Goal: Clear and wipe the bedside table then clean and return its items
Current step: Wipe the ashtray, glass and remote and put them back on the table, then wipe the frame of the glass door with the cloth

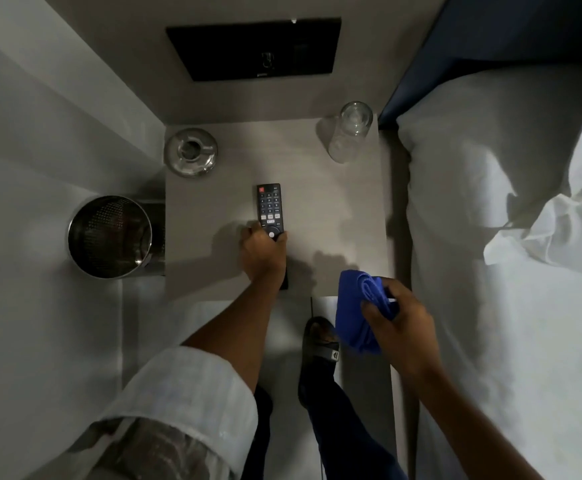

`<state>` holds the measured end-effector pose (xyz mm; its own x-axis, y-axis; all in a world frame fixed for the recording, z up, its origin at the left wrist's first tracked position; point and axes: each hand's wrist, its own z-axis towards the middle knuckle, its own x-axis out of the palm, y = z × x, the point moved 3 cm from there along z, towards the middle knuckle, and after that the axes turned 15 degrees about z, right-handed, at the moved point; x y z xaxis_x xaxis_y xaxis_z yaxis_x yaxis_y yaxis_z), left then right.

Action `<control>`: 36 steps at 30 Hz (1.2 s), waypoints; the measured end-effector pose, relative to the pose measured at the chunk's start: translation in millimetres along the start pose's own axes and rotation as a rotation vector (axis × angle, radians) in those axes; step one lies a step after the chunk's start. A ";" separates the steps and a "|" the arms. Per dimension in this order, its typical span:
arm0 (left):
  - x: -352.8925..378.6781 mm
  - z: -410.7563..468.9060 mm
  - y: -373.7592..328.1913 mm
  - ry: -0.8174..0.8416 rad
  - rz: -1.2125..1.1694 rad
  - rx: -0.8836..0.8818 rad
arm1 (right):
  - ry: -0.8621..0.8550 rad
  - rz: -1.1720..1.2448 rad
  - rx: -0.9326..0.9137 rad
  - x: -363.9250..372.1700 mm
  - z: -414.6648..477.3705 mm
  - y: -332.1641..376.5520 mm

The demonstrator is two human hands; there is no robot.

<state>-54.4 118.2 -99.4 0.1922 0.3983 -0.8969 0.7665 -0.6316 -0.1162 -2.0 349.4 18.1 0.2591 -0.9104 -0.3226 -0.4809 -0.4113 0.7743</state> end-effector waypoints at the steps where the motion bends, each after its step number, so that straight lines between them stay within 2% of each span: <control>1: -0.1 -1.2 1.5 0.011 0.036 0.008 | -0.016 0.000 0.002 -1.3 -0.5 -0.7; 3: -7.6 -8.9 4.0 -0.002 0.020 0.030 | -0.034 0.003 0.029 -3.3 -4.0 -1.1; 5: -23.3 -26.9 8.7 0.011 -0.172 0.106 | -0.055 0.070 0.064 -3.8 -10.3 6.0; 6: -36.7 -40.8 14.9 0.071 -0.277 0.145 | -0.069 0.147 0.087 -1.6 -16.0 14.9; 8: -55.4 -73.0 22.5 0.302 -0.440 0.195 | -0.086 0.320 0.150 3.7 -21.6 26.6; 10: -81.1 -111.5 43.9 0.530 -0.674 0.160 | -0.032 0.433 0.165 18.7 -34.9 45.2; 11: -93.9 -125.5 57.7 0.576 -0.770 0.134 | 0.008 0.471 0.156 28.3 -41.9 54.8; 13: -128.0 -147.1 97.9 0.516 -0.850 0.087 | 0.083 0.499 0.123 54.3 -62.0 76.0; 17: -202.8 -178.7 179.5 0.356 -0.969 0.025 | 0.244 0.326 -0.009 112.3 -117.2 121.9; 20: -252.8 -197.6 236.5 0.186 -0.893 0.018 | 0.325 0.166 -0.267 157.0 -164.0 162.8; 23: -294.8 -223.3 304.0 -0.014 -0.736 0.012 | 0.452 -0.002 -0.440 210.3 -220.0 202.2; 28: -328.5 -261.1 409.1 -0.286 -0.557 -0.136 | 0.712 -0.201 -0.536 304.4 -296.9 235.2; 32: -333.0 -273.1 486.4 -0.348 -0.475 -0.260 | 0.930 -0.338 -0.559 385.0 -348.7 248.7; 36: -321.6 -268.4 533.7 -0.405 -0.442 -0.315 | 1.077 -0.603 -0.635 451.9 -378.7 249.5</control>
<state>457.3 -168.5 241.5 -0.3784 0.2552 -0.8898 0.8741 -0.2176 -0.4342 312.3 -147.5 271.6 0.9394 0.0012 -0.3427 0.3189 -0.3692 0.8729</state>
